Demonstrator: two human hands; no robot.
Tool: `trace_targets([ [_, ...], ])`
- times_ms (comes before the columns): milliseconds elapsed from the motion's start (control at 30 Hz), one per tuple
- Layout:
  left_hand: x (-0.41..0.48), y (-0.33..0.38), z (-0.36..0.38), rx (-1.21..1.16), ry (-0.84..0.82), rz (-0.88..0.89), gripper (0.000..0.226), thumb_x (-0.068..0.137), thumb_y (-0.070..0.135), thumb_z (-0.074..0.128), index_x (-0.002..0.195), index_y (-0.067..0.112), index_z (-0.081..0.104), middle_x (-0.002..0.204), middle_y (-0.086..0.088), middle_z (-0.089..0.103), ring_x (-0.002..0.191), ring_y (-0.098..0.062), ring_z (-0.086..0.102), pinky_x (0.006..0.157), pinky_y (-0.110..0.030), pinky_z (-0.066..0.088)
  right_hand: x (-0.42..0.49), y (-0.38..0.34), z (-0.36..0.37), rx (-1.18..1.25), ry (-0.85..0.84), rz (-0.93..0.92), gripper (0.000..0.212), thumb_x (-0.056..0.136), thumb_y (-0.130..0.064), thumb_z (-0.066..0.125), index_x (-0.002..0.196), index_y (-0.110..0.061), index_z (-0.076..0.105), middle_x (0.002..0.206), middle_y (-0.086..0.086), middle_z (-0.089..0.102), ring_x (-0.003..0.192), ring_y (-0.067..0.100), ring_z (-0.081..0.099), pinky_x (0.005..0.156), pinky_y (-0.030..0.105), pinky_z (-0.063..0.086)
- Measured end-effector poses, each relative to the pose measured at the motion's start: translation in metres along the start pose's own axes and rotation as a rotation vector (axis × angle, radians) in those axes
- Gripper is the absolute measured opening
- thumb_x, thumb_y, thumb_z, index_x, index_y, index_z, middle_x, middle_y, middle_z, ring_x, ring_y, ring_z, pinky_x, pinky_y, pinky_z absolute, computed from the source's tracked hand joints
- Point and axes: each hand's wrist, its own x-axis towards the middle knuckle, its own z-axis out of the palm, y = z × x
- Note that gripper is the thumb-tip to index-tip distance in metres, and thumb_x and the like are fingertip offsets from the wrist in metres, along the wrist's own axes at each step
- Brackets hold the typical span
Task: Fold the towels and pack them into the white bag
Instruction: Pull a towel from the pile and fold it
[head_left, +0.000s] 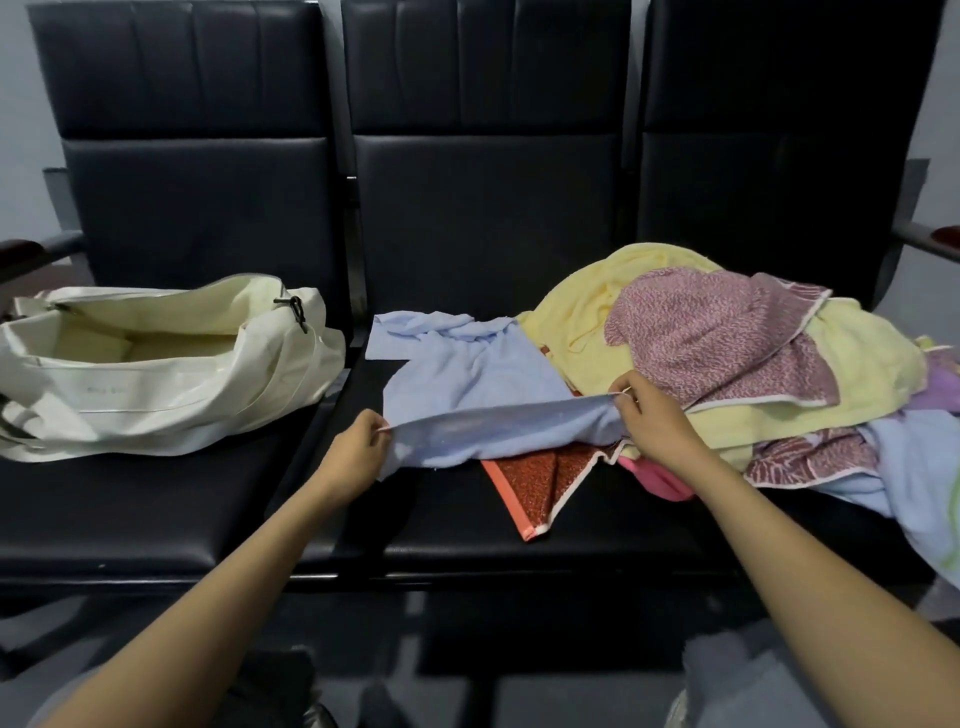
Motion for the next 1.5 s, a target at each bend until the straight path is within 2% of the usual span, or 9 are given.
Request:
trace_targets([
  [133, -0.005, 0.019, -0.012, -0.521, 0.096, -0.066, 0.013, 0.098, 0.013, 0.05, 0.096, 0.005, 0.059, 0.081, -0.004, 0.059, 0.081, -0.019, 0.053, 0.066, -0.025, 0.042, -0.003, -0.014, -0.02, 0.413, 0.004, 0.122, 0.015, 0.102, -0.015, 0.044, 0.105, -0.012, 0.058, 0.099, 0.003, 0.059, 0.094, 0.019, 0.055, 0.085, 0.035, 0.046],
  [300, -0.004, 0.051, -0.044, -0.914, 0.005, -0.057, 0.034, 0.099, 0.024, 0.05, 0.119, -0.002, 0.059, 0.109, -0.015, 0.067, 0.097, -0.024, 0.063, 0.081, -0.033, 0.05, 0.002, -0.044, -0.056, 0.85, -0.026, 0.178, 0.018, 0.101, -0.012, 0.044, 0.091, -0.016, 0.058, 0.09, 0.002, 0.062, 0.076, 0.012, 0.058, 0.065, 0.023, 0.049],
  [433, -0.005, 0.077, -0.072, -0.842, 0.131, 0.035, 0.021, 0.097, 0.028, 0.054, 0.102, 0.012, 0.067, 0.078, 0.003, 0.07, 0.077, -0.013, 0.065, 0.063, -0.023, 0.048, 0.013, -0.065, -0.078, 0.684, 0.102, 0.047, 0.019, 0.099, -0.015, 0.049, 0.088, -0.024, 0.061, 0.092, 0.002, 0.062, 0.084, 0.015, 0.058, 0.068, 0.026, 0.049],
  [700, -0.024, 0.092, -0.114, -0.722, 0.328, 0.136, 0.015, 0.092, 0.027, 0.061, 0.087, 0.015, 0.069, 0.087, -0.007, 0.068, 0.086, -0.018, 0.063, 0.08, -0.034, 0.05, -0.003, -0.091, -0.111, 0.545, 0.094, -0.103, 0.02, 0.096, -0.015, 0.056, 0.084, -0.028, 0.066, 0.09, -0.004, 0.066, 0.09, 0.013, 0.059, 0.08, 0.027, 0.047],
  [900, -0.043, 0.067, -0.104, -0.524, 0.186, 0.067, 0.012, 0.093, 0.02, 0.061, 0.087, 0.014, 0.07, 0.083, -0.005, 0.068, 0.078, -0.014, 0.06, 0.071, -0.025, 0.046, -0.028, -0.081, -0.11, 0.355, -0.122, -0.063, 0.013, 0.096, -0.017, 0.056, 0.099, -0.016, 0.069, 0.101, -0.002, 0.067, 0.093, 0.011, 0.059, 0.079, 0.022, 0.046],
  [1133, -0.011, 0.0, -0.057, -0.129, 0.007, -0.087, 0.019, 0.087, 0.024, 0.068, 0.084, 0.005, 0.071, 0.094, -0.013, 0.071, 0.083, -0.024, 0.062, 0.069, -0.033, 0.046, -0.01, -0.028, -0.042, -0.021, -0.513, 0.105, 0.025, 0.089, 0.001, 0.053, 0.096, -0.017, 0.069, 0.105, 0.006, 0.067, 0.101, 0.021, 0.059, 0.085, 0.033, 0.047],
  [1267, 0.018, -0.013, -0.042, -0.133, 0.015, -0.114, 0.024, 0.086, 0.027, 0.069, 0.086, 0.003, 0.068, 0.094, -0.014, 0.07, 0.086, -0.028, 0.063, 0.066, -0.035, 0.046, 0.015, -0.022, -0.021, -0.13, -0.38, 0.11, 0.017, 0.087, -0.004, 0.055, 0.093, -0.013, 0.068, 0.098, 0.004, 0.064, 0.09, 0.018, 0.056, 0.063, 0.026, 0.042],
  [1367, 0.033, -0.014, -0.033, -0.138, 0.036, -0.121, 0.021, 0.089, 0.023, 0.067, 0.09, 0.002, 0.068, 0.089, -0.013, 0.068, 0.085, -0.027, 0.061, 0.065, -0.032, 0.043, 0.033, -0.025, -0.006, -0.065, -0.263, 0.039, 0.01, 0.091, -0.015, 0.057, 0.082, -0.021, 0.057, 0.088, -0.005, 0.058, 0.086, 0.015, 0.054, 0.064, 0.026, 0.039],
  [1500, 0.053, -0.021, -0.022, 0.051, -0.091, -0.198, 0.016, 0.092, 0.016, 0.053, 0.093, 0.005, 0.064, 0.09, -0.01, 0.062, 0.081, -0.025, 0.055, 0.062, -0.029, 0.04, 0.045, -0.027, 0.014, 0.056, -0.427, 0.043, 0.012, 0.092, -0.013, 0.058, 0.082, -0.019, 0.057, 0.088, -0.008, 0.057, 0.082, 0.007, 0.051, 0.065, 0.019, 0.037],
])
